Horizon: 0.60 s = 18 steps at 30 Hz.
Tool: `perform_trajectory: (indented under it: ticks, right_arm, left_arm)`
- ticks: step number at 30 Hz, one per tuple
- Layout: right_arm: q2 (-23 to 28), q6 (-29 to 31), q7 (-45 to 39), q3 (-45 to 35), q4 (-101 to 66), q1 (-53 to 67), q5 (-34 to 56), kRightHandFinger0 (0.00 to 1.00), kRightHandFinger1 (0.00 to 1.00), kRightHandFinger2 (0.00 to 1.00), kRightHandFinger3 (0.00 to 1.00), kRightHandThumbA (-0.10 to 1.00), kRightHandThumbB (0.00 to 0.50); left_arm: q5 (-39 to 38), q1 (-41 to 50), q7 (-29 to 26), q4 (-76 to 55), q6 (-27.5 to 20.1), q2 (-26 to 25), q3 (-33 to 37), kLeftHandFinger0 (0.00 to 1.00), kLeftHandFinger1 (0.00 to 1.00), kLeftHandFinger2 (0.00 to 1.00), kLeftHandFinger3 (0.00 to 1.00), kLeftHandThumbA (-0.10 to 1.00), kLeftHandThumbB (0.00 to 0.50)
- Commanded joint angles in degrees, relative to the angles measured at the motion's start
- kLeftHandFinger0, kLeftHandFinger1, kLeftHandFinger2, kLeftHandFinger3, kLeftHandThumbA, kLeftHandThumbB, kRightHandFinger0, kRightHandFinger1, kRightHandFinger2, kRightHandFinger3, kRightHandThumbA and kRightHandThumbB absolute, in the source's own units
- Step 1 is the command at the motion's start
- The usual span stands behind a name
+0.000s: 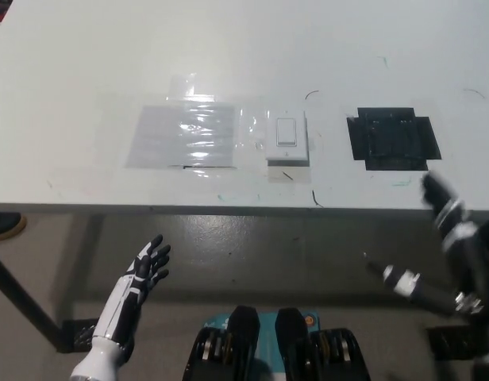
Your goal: A white switch is kept at the centre of the table close to the robot and the robot uses its right hand to press it to turn it on
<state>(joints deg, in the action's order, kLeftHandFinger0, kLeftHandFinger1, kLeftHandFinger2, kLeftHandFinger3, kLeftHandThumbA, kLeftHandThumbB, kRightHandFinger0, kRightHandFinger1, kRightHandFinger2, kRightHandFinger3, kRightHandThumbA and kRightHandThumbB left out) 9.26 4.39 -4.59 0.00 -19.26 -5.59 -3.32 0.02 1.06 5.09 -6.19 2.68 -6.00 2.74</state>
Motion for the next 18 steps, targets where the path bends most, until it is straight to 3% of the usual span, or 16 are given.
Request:
perform_trajectory:
  ticks: [1,4,6,11,14,18]
  right_arm:
    - [9.06,-19.08,-6.31,-0.96,-12.62,-15.58,-4.59,1.00,1.00,1.00,1.00,1.00,0.166]
    - [14.40,-27.64,-10.52,1.62,-11.92,-28.84,-6.42,1.00,1.00,1.00,1.00,1.00,0.200]
    - [16.59,-30.73,-13.68,4.18,-8.57,-37.37,-7.87,1.00,1.00,1.00,1.00,1.00,0.266]
    - [17.97,-31.13,-21.29,11.32,6.77,-54.73,-5.78,1.00,1.00,1.00,1.00,1.00,0.291]
    - [17.13,-29.62,-25.41,14.44,15.09,-61.49,-3.99,1.00,1.00,1.00,1.00,1.00,0.266]
    - [14.88,-31.24,-29.74,19.53,26.56,-70.01,-5.20,1.00,1.00,1.00,1.00,1.00,0.326]
  left_arm:
    - [-0.45,0.47,0.54,-2.47,-1.70,0.42,0.38,1.00,1.00,1.00,1.00,1.00,0.060]
    - [-0.56,0.62,0.63,-2.47,-1.35,0.37,0.34,1.00,1.00,1.00,1.00,1.00,0.053]
    - [-0.37,0.51,0.49,-2.83,-0.73,0.30,0.24,1.00,1.00,1.00,1.00,1.00,0.045]
    - [-0.59,0.60,0.31,-2.32,-1.35,0.29,-0.12,1.00,1.00,1.00,1.00,1.00,0.052]
    - [-0.65,0.87,0.57,-2.52,-1.13,0.10,0.00,1.00,1.00,1.00,1.00,1.00,0.053]
    - [-0.43,0.65,0.55,-2.28,-1.08,0.00,0.02,1.00,1.00,1.00,1.00,1.00,0.058]
